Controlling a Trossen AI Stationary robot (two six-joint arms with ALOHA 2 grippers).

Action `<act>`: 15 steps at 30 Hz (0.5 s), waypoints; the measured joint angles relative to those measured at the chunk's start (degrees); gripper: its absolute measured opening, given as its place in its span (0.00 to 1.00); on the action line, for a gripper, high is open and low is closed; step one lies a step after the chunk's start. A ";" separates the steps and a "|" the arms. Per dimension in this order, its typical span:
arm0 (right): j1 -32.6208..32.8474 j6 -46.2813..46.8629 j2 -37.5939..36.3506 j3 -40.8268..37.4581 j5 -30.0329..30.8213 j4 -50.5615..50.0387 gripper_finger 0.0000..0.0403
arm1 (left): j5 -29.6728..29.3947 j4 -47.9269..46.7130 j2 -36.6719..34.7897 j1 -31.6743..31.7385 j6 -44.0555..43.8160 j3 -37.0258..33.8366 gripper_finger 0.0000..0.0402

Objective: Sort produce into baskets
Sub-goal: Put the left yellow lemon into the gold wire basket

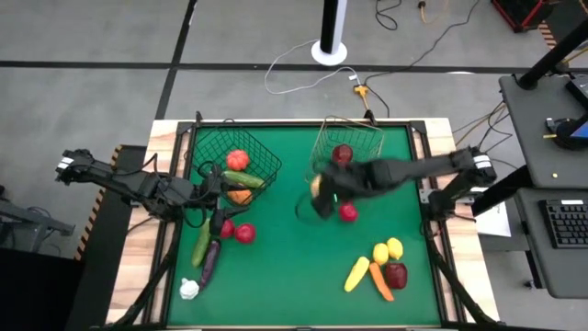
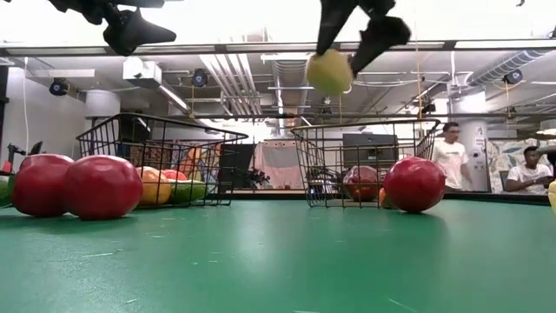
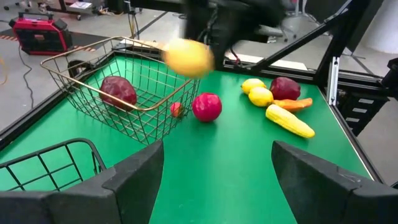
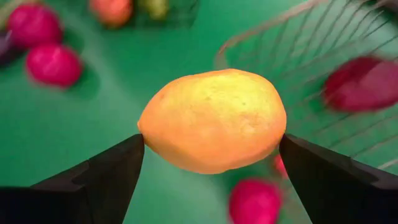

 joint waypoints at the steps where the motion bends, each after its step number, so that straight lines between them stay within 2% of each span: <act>1: -2.35 -1.60 0.03 0.53 0.00 -0.05 0.90 | 0.00 0.00 0.00 0.00 -0.02 0.00 0.70; 5: -11.76 -5.22 0.09 0.84 -2.24 -1.71 0.90 | 0.00 0.00 0.00 0.00 -0.01 0.00 0.70; 9: -19.80 -5.80 0.98 0.37 -3.65 -9.15 0.90 | 0.00 0.00 0.00 0.00 -0.01 0.00 0.70; 12: -23.96 -6.83 2.74 0.29 -3.69 -15.58 0.90 | 0.00 0.00 0.00 0.00 -0.02 0.00 0.70; 15: -26.23 -11.69 5.02 0.12 -3.72 -18.87 0.90 | -0.02 0.00 0.00 0.00 -0.02 0.00 0.70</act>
